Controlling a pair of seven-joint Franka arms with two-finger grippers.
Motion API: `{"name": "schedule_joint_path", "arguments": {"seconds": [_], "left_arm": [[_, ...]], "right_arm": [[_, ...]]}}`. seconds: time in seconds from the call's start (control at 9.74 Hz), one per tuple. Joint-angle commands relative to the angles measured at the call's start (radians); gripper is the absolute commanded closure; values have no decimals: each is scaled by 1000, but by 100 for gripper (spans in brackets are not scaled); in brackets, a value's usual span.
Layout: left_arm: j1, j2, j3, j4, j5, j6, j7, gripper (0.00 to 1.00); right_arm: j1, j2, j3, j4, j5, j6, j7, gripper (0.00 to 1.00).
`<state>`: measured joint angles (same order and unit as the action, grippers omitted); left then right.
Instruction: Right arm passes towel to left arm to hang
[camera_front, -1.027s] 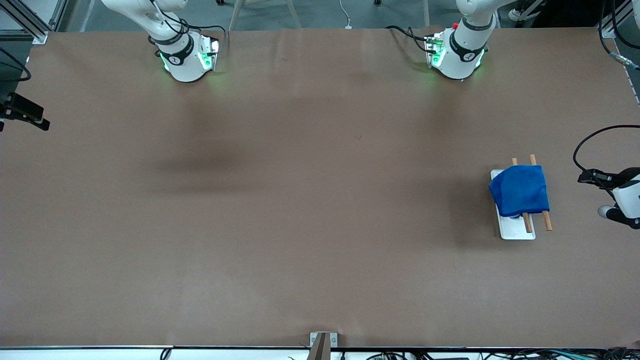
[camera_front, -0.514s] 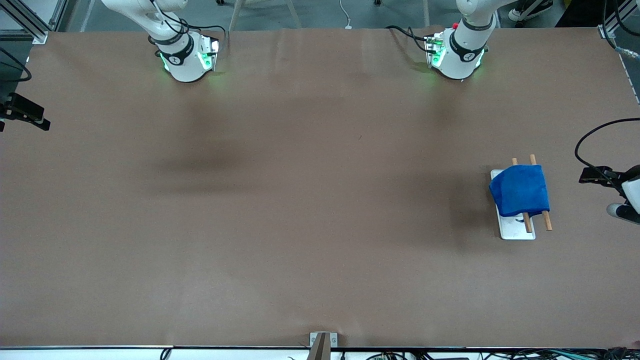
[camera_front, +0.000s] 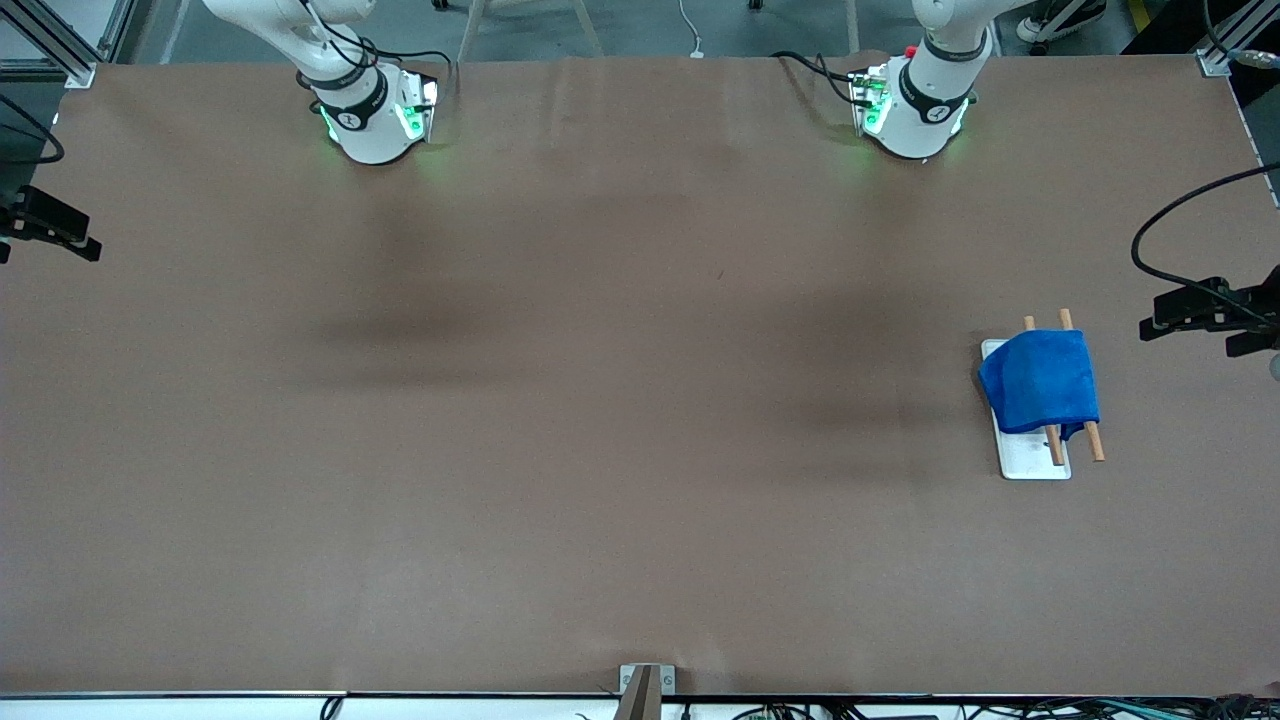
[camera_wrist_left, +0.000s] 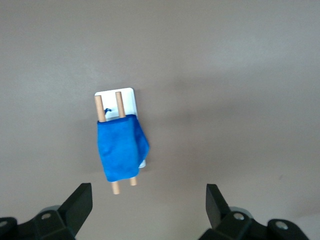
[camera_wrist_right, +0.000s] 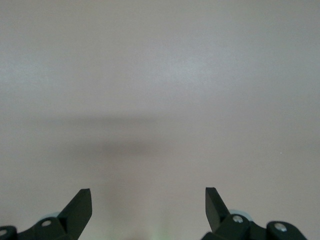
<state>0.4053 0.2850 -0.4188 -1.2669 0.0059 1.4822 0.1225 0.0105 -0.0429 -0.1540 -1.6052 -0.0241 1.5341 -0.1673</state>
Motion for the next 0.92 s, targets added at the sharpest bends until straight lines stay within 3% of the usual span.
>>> {"name": "schedule_joint_path", "arguments": {"seconds": [0.0,0.21,0.51,0.82], "left_arm": [[3,-17,-59,-40,-10,7,-125,0],[-16,-21,-66,-40,-10,9,-120,0],[-244,-116,165,-66,-12,10,-113,0],[-376,-284,286,-249,-10,44,-126,0]], "right_arm": [[3,-29,2,-30,-5,14,17,0],[2,-29,2,-30,-5,14,17,0],[2,-29,2,-30,-5,14,17,0],[0,-28,2,-30,-5,14,17,0]]}}
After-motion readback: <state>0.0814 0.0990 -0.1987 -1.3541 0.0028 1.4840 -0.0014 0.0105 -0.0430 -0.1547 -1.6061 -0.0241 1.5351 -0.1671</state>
